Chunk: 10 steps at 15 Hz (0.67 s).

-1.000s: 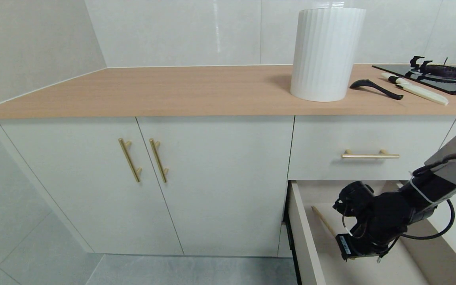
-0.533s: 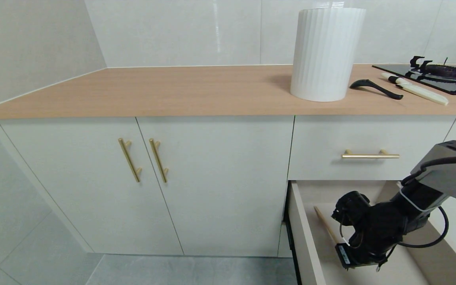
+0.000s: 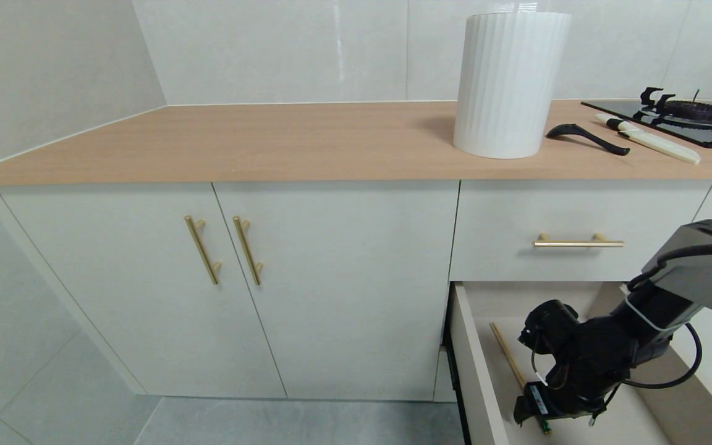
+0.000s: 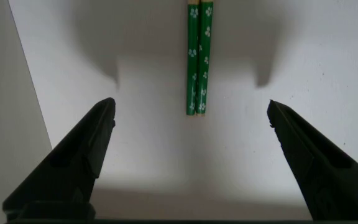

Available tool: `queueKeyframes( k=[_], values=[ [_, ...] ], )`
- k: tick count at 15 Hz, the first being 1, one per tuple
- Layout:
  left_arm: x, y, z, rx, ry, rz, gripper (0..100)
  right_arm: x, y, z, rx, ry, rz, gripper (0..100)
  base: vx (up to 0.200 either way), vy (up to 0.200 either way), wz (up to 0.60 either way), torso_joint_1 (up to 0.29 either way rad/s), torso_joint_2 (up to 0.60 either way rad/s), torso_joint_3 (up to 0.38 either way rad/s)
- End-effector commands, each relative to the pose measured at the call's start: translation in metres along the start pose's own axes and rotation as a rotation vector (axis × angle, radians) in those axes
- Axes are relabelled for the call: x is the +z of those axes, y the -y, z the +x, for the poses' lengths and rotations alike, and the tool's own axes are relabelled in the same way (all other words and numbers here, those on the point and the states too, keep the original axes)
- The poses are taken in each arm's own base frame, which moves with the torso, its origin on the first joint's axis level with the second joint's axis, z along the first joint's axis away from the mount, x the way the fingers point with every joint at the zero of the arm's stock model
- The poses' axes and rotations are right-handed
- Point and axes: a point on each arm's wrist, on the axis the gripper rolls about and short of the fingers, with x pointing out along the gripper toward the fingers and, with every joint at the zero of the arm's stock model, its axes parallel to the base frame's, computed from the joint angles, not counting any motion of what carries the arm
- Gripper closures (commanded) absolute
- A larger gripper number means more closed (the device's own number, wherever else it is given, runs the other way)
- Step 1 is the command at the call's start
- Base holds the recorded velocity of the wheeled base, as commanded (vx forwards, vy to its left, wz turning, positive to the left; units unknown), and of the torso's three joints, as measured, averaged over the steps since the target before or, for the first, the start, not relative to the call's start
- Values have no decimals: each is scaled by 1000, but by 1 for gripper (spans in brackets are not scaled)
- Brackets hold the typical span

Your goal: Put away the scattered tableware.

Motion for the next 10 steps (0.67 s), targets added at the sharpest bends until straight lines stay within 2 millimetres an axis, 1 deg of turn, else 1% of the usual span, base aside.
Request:
queueKeyframes(
  k=[1,3,4,5,6,7,8,10],
  values=[
    [0,0,0,0,-1,0,0,-1,1,-19,9,45,1,0,0,0,0,0,0,0],
    [0,0,0,0,-1,0,0,-5,3,-43,14,113,2,0,0,0,0,0,0,0],
    [0,0,0,0,-1,0,0,-4,4,-49,10,134,5,0,0,0,0,0,0,0],
    [0,0,0,0,-1,0,0,-4,10,-70,4,195,23,0,0,0,0,0,0,0],
    [0,0,0,0,-1,0,0,-6,16,-83,4,230,35,0,0,0,0,0,0,0],
    [0,0,0,0,-1,0,0,-7,19,-90,3,250,42,0,0,0,0,0,0,0],
    [0,0,0,0,-1,0,0,-9,29,-113,2,327,53,0,0,0,0,0,0,0],
    [0,0,0,0,-1,0,0,-17,40,-144,2,424,47,0,0,0,0,0,0,0]
  ],
)
